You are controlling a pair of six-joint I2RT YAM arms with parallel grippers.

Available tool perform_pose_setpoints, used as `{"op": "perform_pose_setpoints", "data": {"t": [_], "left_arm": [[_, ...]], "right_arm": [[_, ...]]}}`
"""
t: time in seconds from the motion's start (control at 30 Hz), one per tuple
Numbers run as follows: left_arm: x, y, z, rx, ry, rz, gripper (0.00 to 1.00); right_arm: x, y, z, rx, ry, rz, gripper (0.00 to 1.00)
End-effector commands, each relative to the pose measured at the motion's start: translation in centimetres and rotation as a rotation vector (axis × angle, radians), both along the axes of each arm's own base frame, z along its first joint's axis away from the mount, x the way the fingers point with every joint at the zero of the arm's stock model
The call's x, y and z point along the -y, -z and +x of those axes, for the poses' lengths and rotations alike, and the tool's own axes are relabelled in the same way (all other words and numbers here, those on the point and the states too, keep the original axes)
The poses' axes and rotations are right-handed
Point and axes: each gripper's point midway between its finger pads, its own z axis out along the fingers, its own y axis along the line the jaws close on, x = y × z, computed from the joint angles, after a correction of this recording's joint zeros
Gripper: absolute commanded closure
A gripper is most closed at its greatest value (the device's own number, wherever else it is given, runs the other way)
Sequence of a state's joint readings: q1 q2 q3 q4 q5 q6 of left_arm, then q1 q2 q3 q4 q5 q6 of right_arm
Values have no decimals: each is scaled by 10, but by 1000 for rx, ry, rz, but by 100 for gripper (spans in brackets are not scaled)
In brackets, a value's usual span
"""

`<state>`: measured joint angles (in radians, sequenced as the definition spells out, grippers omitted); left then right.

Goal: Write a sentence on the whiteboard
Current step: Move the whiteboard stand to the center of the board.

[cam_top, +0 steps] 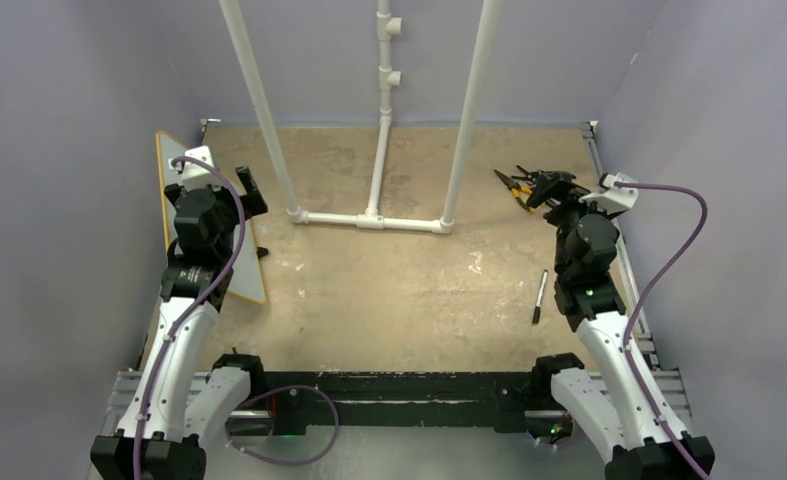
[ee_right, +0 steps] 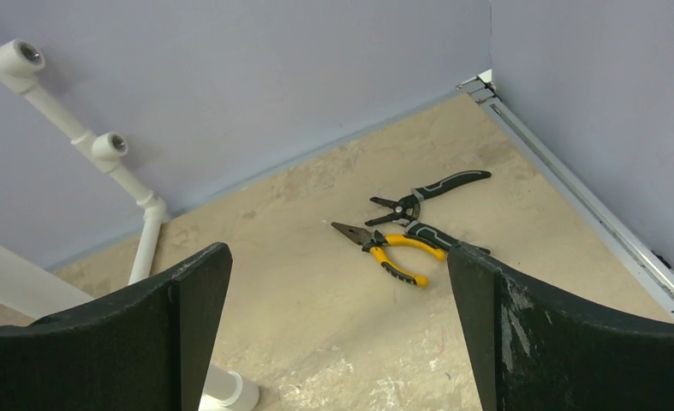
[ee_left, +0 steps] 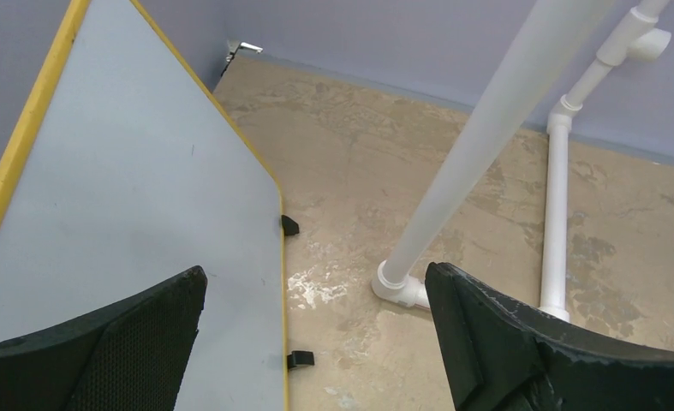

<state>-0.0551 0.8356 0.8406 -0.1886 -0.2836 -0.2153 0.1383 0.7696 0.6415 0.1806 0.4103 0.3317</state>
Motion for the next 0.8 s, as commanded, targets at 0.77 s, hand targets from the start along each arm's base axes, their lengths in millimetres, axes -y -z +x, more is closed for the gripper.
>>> {"op": "perform_pose_setpoints", "data": {"t": [0.77], "left_arm": [[49, 159, 45, -459, 154, -180, 6]], "right_arm": [[-14, -30, -23, 193, -99, 39, 1]]}}
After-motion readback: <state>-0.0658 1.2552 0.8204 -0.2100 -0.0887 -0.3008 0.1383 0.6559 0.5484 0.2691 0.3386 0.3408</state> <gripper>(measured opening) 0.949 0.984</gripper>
